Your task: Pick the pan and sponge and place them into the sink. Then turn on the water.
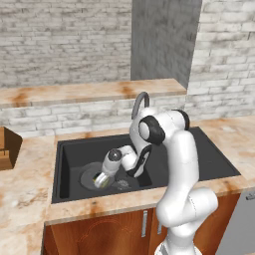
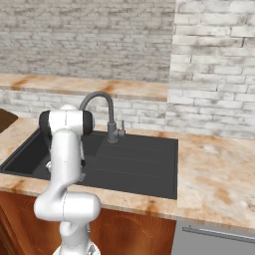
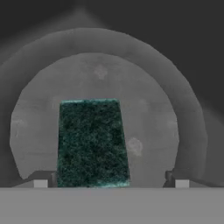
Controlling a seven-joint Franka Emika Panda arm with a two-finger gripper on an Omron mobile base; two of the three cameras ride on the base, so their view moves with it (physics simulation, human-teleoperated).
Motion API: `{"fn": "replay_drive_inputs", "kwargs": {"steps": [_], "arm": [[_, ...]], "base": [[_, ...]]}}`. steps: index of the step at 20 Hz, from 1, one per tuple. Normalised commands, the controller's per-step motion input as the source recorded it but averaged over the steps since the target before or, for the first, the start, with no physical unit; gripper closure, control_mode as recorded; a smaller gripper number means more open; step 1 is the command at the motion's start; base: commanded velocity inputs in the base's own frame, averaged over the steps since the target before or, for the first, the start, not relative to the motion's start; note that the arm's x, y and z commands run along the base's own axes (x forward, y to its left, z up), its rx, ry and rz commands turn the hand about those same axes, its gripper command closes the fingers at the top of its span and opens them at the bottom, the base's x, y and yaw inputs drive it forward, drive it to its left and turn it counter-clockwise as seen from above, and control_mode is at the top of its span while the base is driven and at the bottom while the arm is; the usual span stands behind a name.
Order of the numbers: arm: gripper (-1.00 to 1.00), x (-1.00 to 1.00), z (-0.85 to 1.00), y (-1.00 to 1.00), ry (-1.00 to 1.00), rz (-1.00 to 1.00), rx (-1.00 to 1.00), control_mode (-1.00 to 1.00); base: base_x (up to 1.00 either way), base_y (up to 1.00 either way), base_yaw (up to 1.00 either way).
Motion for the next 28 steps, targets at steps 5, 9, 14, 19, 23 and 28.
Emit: {"fn": "replay_drive_inputs", "kwargs": {"steps": [5, 9, 14, 19, 23, 28], "arm": [[-1.0, -0.01, 1.0, 0.04, 0.0, -0.17, -0.01, -1.0], [-1.0, -0.03, 1.0, 0.12, 0.03, -0.23, -0.04, -1.0], [-1.0, -0.02, 1.0, 0.04, 0.1, -0.25, -0.01, -1.0], [-1.0, 0.0, 1.0, 0.0, 0.18, -0.27, 0.0, -1.0], [-1.0, 0.0, 1.0, 0.0, 0.18, -0.24, 0.0, -1.0], [-1.0, -0.03, 1.0, 0.0, 0.13, -0.19, 0.0, -1.0]], "base": [[0.0, 0.0, 0.0], [0.0, 0.0, 0.0], [0.0, 0.0, 0.0], [0.0, 0.0, 0.0], [0.0, 0.0, 0.0], [0.0, 0.0, 0.0]]}}
